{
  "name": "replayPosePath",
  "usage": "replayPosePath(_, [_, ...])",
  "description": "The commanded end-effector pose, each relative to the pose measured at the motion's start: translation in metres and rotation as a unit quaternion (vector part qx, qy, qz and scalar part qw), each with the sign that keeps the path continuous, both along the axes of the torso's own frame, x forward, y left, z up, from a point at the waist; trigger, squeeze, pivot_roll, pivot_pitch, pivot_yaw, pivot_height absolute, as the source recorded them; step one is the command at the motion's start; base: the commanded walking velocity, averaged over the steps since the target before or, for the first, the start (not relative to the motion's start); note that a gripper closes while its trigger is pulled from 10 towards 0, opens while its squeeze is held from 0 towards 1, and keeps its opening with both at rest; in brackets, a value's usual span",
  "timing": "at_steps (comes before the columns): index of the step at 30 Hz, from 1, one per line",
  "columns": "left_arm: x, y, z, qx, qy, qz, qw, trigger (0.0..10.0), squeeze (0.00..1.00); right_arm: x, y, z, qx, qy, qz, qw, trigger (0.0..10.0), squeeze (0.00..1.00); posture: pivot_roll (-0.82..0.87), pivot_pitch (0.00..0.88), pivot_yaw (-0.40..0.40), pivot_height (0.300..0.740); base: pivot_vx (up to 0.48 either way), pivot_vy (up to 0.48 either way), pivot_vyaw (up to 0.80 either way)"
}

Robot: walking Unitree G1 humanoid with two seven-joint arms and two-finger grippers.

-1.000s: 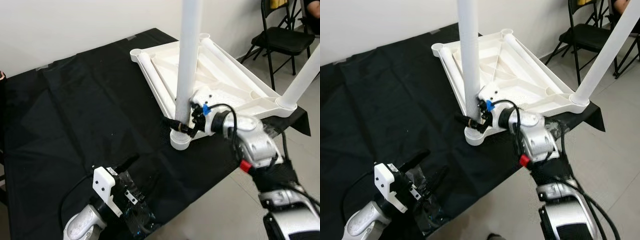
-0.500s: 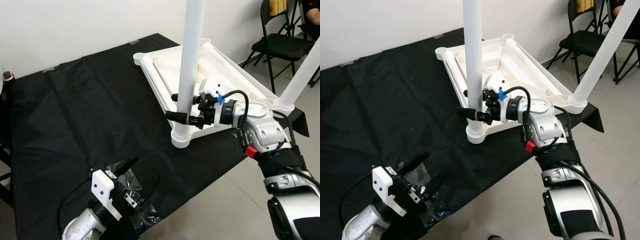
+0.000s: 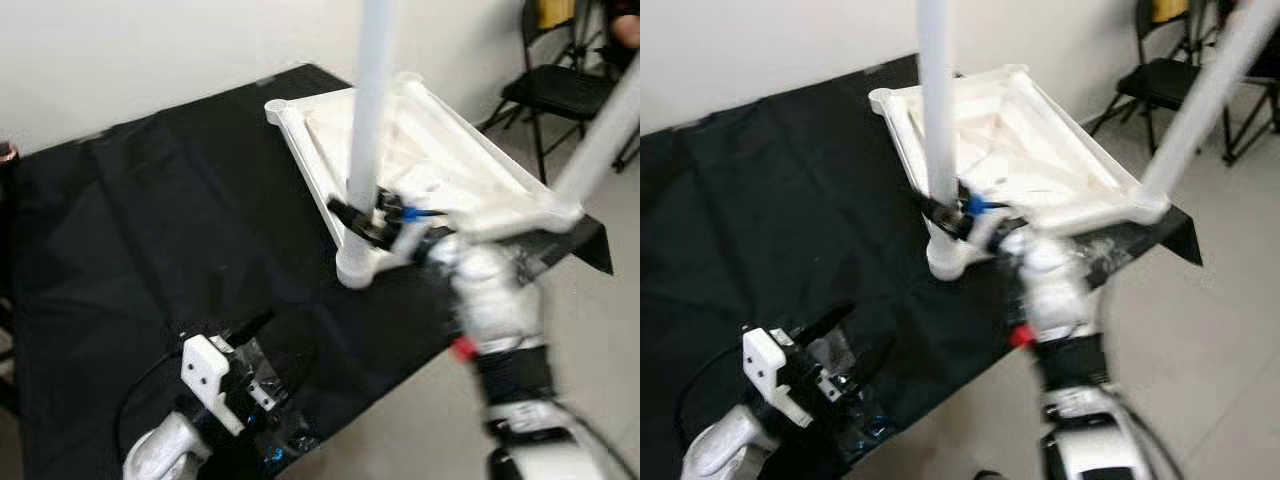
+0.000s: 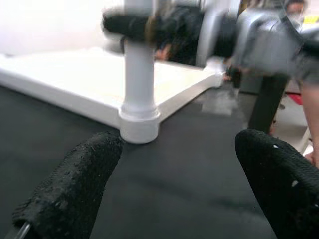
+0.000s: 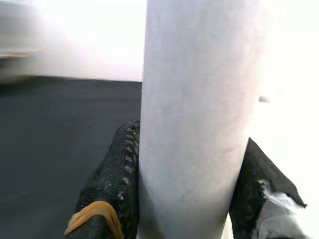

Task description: Building children table

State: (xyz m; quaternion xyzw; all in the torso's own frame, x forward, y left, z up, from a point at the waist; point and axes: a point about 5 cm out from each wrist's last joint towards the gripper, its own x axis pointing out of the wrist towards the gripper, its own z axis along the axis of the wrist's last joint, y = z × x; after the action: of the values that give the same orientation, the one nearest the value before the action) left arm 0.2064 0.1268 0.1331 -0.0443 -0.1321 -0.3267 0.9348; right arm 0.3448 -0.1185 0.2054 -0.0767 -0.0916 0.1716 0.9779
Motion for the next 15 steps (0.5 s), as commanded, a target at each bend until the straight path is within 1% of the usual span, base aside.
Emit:
replayPosePath(1, [-0.003, 0.005, -0.010, 0.009, 0.026, 0.005, 1.000, 10.0, 0.00, -0.023, 0.016, -0.042, -0.008, 0.092, -0.007, 0.996, 0.0, 0.00, 0.05, 0.162, 0.023, 0.740, 0.000, 0.000, 0.00])
replayPosePath(2, [-0.002, 0.005, -0.010, 0.010, 0.026, 0.005, 1.000, 10.0, 0.00, -0.029, 0.027, -0.046, 0.008, 0.109, 0.016, 0.994, 0.0, 0.00, 0.04, 0.160, 0.029, 0.740, 0.000, 0.000, 0.00])
replayPosePath(3, [-0.002, 0.005, -0.011, 0.010, 0.026, 0.005, 1.000, 10.0, 0.00, -0.030, 0.031, -0.047, 0.013, 0.117, 0.024, 0.993, 0.0, 0.00, 0.04, 0.160, 0.029, 0.740, 0.000, 0.000, 0.00])
replayPosePath(4, [-0.002, 0.005, -0.011, 0.010, 0.026, 0.005, 1.000, 10.0, 0.00, -0.030, 0.031, -0.047, 0.013, 0.117, 0.024, 0.993, 0.0, 0.00, 0.04, 0.160, 0.029, 0.740, 0.000, 0.000, 0.00])
replayPosePath(8, [0.000, 0.005, -0.011, 0.010, 0.026, 0.006, 1.000, 10.0, 0.00, -0.030, 0.050, -0.043, 0.017, 0.115, 0.073, 0.991, 0.0, 0.00, 0.04, 0.152, 0.020, 0.740, 0.000, 0.000, 0.00])
replayPosePath(9, [0.000, 0.006, -0.011, 0.010, 0.026, 0.005, 1.000, 10.0, 0.00, -0.030, 0.053, -0.043, 0.019, 0.118, 0.084, 0.989, 2.4, 0.00, 0.04, 0.152, 0.020, 0.740, 0.000, 0.000, 0.00])
replayPosePath(10, [0.000, 0.006, -0.011, 0.010, 0.026, 0.005, 1.000, 10.0, 0.00, -0.030, 0.055, -0.043, 0.019, 0.119, 0.090, 0.989, 2.4, 0.00, 0.04, 0.152, 0.020, 0.740, 0.000, 0.000, 0.00])
replayPosePath(11, [0.000, 0.006, -0.011, 0.010, 0.026, 0.006, 1.000, 10.0, 0.00, -0.031, 0.059, -0.042, 0.021, 0.118, 0.091, 0.989, 10.0, 0.00, 0.04, 0.153, 0.018, 0.740, 0.000, 0.000, 0.00])
replayPosePath(13, [0.000, 0.006, -0.011, 0.010, 0.026, 0.006, 1.000, 10.0, 0.00, -0.032, 0.061, -0.041, 0.023, 0.115, 0.089, 0.989, 10.0, 0.00, 0.04, 0.153, 0.018, 0.740, 0.000, 0.000, 0.00])
replayPosePath(14, [0.000, 0.007, -0.011, 0.009, 0.025, 0.009, 1.000, 10.0, 0.00, -0.032, 0.063, -0.038, 0.025, 0.110, 0.085, 0.990, 10.0, 0.13, 0.04, 0.153, 0.016, 0.740, 0.000, 0.000, 0.00])
replayPosePath(15, [0.000, 0.007, -0.011, 0.009, 0.025, 0.009, 1.000, 10.0, 0.00, -0.032, 0.063, -0.038, 0.025, 0.110, 0.085, 0.990, 10.0, 0.13, 0.04, 0.153, 0.016, 0.740, 0.000, 0.000, 0.00])
